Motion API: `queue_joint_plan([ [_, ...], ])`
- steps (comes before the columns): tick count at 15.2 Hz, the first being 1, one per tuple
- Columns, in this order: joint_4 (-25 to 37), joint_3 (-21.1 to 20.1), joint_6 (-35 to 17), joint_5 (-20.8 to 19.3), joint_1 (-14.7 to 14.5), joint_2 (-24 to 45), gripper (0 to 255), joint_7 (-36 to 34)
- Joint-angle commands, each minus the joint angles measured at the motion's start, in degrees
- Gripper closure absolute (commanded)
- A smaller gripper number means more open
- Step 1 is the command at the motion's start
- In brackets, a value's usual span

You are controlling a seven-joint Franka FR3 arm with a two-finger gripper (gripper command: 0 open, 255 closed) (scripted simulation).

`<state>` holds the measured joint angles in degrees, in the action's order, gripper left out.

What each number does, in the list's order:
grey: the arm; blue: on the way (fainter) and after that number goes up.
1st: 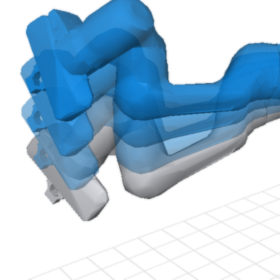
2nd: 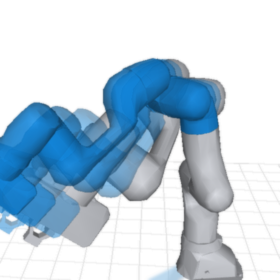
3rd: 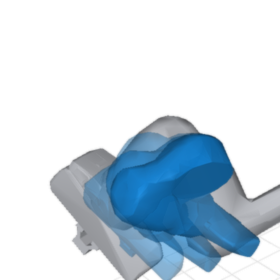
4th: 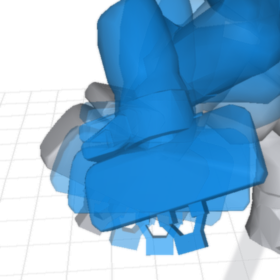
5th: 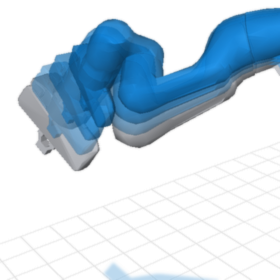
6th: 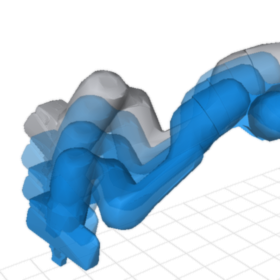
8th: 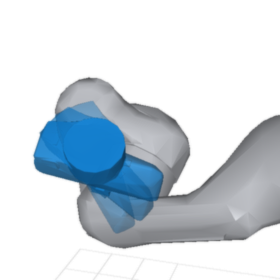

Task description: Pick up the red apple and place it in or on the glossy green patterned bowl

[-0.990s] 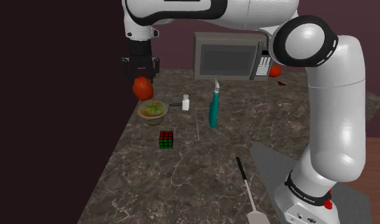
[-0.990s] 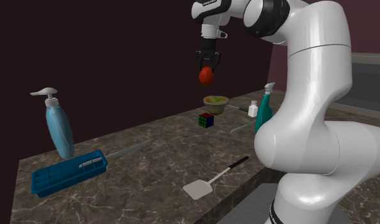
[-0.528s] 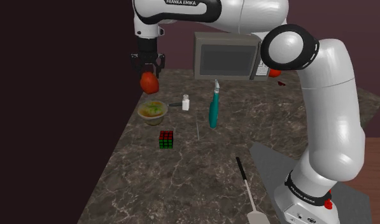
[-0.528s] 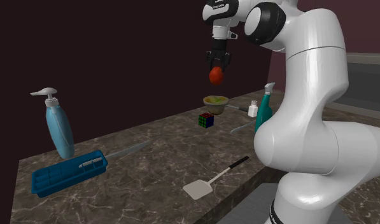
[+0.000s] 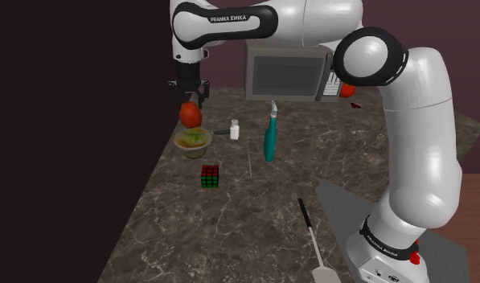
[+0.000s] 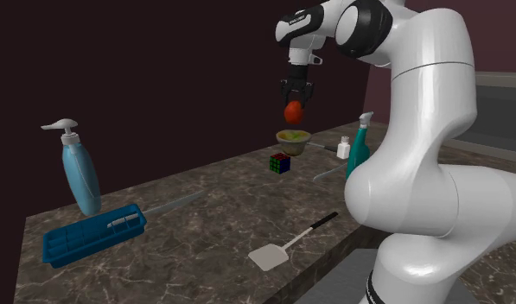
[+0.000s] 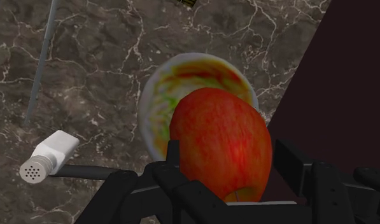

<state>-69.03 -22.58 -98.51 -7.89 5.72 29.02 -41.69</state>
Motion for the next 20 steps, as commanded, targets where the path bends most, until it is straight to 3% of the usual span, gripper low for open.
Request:
queue_joint_plan([
  [1, -2.1, 0.0, -1.8, 0.1, 0.2, -0.3, 255, -0.1],
  [8, -7.7, 0.1, -7.3, 0.0, 0.8, -0.4, 255, -0.2],
  [16, -8.1, 0.1, -7.6, 0.0, 0.8, -0.4, 255, -0.2],
  [17, -7.6, 0.1, -7.3, 0.0, 0.8, -0.3, 0, -0.2],
  [20, -8.0, 0.1, -7.6, 0.0, 0.9, -0.4, 0, -0.1],
])
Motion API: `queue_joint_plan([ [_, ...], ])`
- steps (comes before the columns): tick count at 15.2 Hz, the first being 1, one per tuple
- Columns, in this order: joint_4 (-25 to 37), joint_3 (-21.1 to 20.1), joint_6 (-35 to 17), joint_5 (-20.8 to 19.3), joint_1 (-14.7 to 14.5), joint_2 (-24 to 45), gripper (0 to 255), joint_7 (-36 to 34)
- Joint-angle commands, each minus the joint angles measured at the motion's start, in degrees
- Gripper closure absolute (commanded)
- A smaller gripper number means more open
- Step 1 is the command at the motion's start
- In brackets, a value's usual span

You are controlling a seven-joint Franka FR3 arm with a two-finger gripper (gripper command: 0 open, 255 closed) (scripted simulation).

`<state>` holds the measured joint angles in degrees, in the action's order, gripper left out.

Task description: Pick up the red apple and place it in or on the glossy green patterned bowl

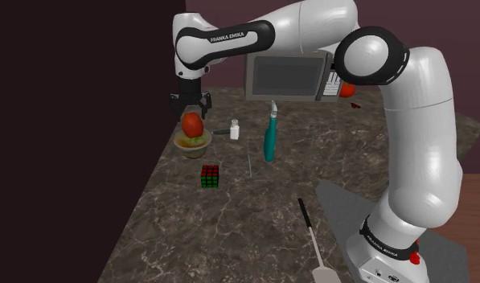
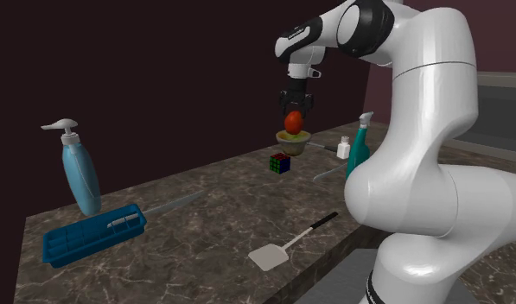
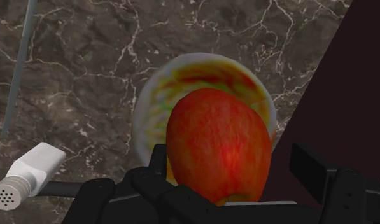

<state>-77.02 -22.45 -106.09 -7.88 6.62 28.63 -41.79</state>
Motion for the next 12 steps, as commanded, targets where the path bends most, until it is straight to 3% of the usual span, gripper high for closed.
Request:
queue_joint_plan([
  [1, 0.0, 0.0, 0.0, 0.0, 0.0, 0.0, 0, 0.0],
  [6, 7.0, -0.2, 7.1, 0.2, -0.5, -0.2, 0, 0.3],
  [12, 7.0, -0.2, 7.1, 0.2, -0.5, -0.2, 0, 0.3],
])
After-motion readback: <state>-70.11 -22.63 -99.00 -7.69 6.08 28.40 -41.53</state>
